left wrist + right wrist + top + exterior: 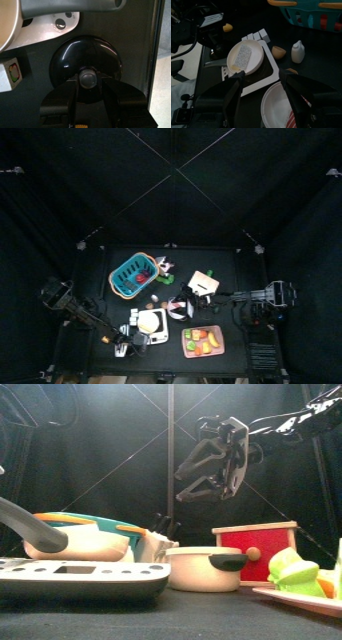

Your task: Put pot lid on pan

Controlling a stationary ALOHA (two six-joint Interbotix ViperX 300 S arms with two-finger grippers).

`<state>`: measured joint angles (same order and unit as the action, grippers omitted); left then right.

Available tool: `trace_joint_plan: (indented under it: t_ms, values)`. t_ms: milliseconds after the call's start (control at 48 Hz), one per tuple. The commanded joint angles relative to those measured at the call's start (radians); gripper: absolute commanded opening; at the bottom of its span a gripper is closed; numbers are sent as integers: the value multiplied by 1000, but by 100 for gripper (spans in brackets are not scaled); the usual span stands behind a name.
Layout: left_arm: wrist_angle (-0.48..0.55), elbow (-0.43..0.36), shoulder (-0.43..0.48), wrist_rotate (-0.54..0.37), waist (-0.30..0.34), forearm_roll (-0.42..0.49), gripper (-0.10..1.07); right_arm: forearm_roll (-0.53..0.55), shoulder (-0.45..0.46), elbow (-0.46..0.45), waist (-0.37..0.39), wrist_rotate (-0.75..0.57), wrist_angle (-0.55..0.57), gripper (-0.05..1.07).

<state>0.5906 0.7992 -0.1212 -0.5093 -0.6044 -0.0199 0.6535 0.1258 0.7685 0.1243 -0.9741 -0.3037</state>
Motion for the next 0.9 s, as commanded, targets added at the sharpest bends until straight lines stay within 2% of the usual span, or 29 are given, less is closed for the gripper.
trace_joint_plan:
  t_ms: [0,146,312,479,667,771,875]
  values:
    - [32,-17,-48,-2,-3,-5,59,0,17,-14,3,0,-3,90]
    - [117,-26,-137,-3,-2,-40,58,3,17,-11,3,2,-3,90]
    - [140,-28,-236,-2,5,-91,58,3,15,-11,3,2,-2,90]
    - [146,-25,-310,-2,63,-97,59,5,15,-11,3,2,-2,90]
    - [146,-20,-328,8,207,-60,59,5,15,-6,3,2,2,90]
    - [146,-26,-330,9,236,2,59,6,15,2,5,3,9,90]
    - [141,-21,-328,2,250,114,59,11,15,8,9,3,12,90]
